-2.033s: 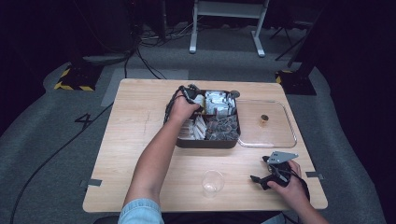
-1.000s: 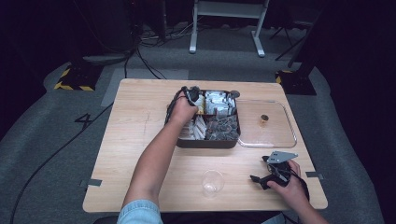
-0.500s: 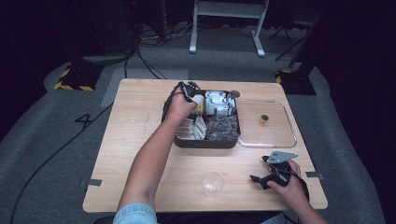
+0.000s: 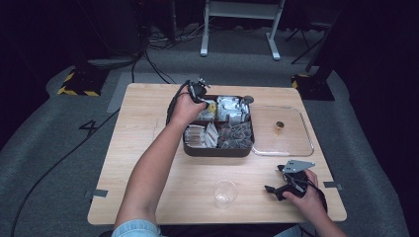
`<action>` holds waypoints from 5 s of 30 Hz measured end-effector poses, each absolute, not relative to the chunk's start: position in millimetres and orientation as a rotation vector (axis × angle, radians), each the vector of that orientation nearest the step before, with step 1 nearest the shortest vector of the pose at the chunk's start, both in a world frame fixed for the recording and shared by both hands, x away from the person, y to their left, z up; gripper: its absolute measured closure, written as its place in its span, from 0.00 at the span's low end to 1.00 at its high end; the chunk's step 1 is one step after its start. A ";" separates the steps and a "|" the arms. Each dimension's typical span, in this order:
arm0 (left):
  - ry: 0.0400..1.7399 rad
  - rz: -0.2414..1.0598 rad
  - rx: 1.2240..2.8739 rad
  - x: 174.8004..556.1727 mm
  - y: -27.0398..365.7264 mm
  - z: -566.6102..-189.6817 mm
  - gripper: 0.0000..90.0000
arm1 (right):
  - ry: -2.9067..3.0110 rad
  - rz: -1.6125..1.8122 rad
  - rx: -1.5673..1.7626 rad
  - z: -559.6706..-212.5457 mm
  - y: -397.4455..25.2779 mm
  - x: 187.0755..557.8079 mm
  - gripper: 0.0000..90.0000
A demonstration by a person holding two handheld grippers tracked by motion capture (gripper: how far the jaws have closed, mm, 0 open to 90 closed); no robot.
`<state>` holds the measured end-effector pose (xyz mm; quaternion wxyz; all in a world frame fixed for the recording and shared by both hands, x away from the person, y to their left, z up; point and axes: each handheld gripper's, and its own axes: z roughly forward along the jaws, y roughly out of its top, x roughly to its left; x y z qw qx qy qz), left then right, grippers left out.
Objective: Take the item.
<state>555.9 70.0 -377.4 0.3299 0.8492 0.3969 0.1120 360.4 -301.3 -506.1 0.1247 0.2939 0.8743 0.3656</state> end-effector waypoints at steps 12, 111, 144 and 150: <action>0.898 0.273 2.168 519.7 81.7 -339.7 1.00 | 2.568 1.074 0.819 -506.2 -304.3 357.2 0.01; 0.374 0.060 2.115 298.9 54.0 -409.5 0.60 | 2.588 1.082 0.781 -506.2 -308.6 352.9 0.01; 0.830 0.363 2.112 307.9 161.6 -415.3 0.37 | 2.556 1.064 0.843 -505.9 -303.2 351.6 0.00; 0.874 0.346 2.146 309.7 179.5 -428.1 0.36 | 2.555 1.061 0.844 -505.9 -302.4 354.3 0.00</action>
